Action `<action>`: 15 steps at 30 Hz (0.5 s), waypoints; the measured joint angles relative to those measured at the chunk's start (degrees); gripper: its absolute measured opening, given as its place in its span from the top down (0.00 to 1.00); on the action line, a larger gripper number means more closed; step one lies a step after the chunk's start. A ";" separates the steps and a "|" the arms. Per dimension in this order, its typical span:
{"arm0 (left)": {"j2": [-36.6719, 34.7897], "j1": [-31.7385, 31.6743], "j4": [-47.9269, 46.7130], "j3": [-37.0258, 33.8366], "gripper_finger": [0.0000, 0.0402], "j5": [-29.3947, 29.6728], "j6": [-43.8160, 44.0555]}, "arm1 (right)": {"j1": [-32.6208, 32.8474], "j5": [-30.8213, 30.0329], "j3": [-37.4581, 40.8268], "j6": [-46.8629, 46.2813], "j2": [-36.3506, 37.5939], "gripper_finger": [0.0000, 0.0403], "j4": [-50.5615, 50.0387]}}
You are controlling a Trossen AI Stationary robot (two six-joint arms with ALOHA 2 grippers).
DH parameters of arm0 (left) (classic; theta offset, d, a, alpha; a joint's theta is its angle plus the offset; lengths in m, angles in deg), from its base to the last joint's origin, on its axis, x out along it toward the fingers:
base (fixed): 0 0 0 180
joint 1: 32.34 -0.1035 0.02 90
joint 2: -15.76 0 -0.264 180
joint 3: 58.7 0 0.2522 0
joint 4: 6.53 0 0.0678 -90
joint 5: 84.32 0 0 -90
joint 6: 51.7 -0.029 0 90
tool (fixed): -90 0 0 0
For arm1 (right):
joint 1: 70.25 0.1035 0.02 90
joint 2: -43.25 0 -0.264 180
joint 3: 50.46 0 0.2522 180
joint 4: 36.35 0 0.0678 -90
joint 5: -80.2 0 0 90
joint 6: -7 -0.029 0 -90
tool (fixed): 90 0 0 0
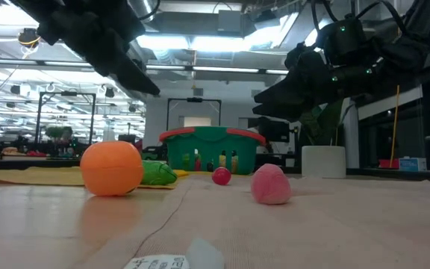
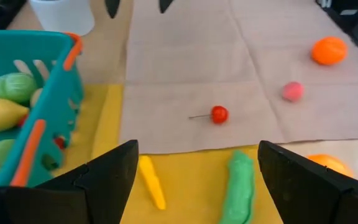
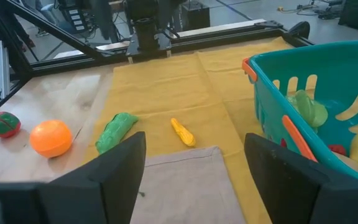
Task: Pick and placing Produce into tupperware
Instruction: Put the green peas into the blue basket
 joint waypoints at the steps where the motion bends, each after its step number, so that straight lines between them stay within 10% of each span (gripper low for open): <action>1: 0.00 0.52 0.06 0.00 0.20 0.02 0.68 | 0.00 0.00 0.00 0.00 0.00 0.32 -0.02; 15: 0.00 4.15 0.03 -0.02 0.20 1.84 3.46 | 0.01 0.00 0.00 -0.02 0.00 0.32 -0.33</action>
